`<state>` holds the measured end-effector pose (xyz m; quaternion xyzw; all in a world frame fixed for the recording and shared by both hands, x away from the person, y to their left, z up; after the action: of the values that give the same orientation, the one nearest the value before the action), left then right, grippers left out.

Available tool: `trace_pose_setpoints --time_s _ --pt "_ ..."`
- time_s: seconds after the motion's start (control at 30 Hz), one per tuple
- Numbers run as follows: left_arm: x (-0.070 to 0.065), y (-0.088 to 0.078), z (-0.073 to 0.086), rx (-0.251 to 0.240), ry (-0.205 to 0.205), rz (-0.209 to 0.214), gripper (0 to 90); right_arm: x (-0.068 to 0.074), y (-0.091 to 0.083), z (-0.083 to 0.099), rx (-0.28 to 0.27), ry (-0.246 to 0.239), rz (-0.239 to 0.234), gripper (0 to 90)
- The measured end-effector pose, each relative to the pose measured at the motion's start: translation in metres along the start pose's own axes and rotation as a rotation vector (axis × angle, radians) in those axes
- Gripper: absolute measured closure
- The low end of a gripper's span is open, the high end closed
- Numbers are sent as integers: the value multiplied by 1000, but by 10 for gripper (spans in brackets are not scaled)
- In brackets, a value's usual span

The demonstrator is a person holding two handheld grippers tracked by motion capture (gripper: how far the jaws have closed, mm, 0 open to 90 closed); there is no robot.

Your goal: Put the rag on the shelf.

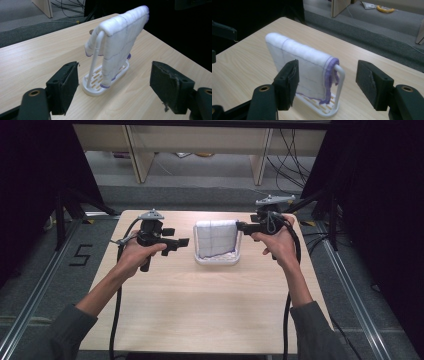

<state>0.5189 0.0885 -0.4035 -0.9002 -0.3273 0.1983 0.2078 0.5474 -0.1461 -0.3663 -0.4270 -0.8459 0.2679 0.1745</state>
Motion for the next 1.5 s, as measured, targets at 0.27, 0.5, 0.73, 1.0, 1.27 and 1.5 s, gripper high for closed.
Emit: trace_pose_setpoints --time_s 0.27,0.5,0.73,1.0,1.27,1.5 --pt "-14 -7 13 -13 10 31 188 19 -11 10 -20 -33 -41 354" --pt "-23 -14 27 -25 18 46 177 31 -13 21 -21 -56 -64 345" --pt "-33 -18 36 -31 25 65 179 42 -13 30 -30 -65 -77 323" --pt "-42 -22 58 -33 42 78 184 57 -11 48 -49 -49 -113 309" --pt "-44 -25 77 -17 58 85 187 66 -8 64 -48 -54 -126 304" --pt "-47 -24 88 -8 62 82 188 77 -2 78 -30 -59 -143 304"
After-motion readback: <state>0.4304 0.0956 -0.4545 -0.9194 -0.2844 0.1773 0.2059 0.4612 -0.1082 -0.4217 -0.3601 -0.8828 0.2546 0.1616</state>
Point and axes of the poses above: each handheld gripper's, and its own axes: y roughly forward along the jaws, z roughly out of its underside, x roughly to its left, the point moved 9 cm from there along y, roughly forward along the jaws, and after that the axes turned 3 degrees about x, right-handed, at the moved point
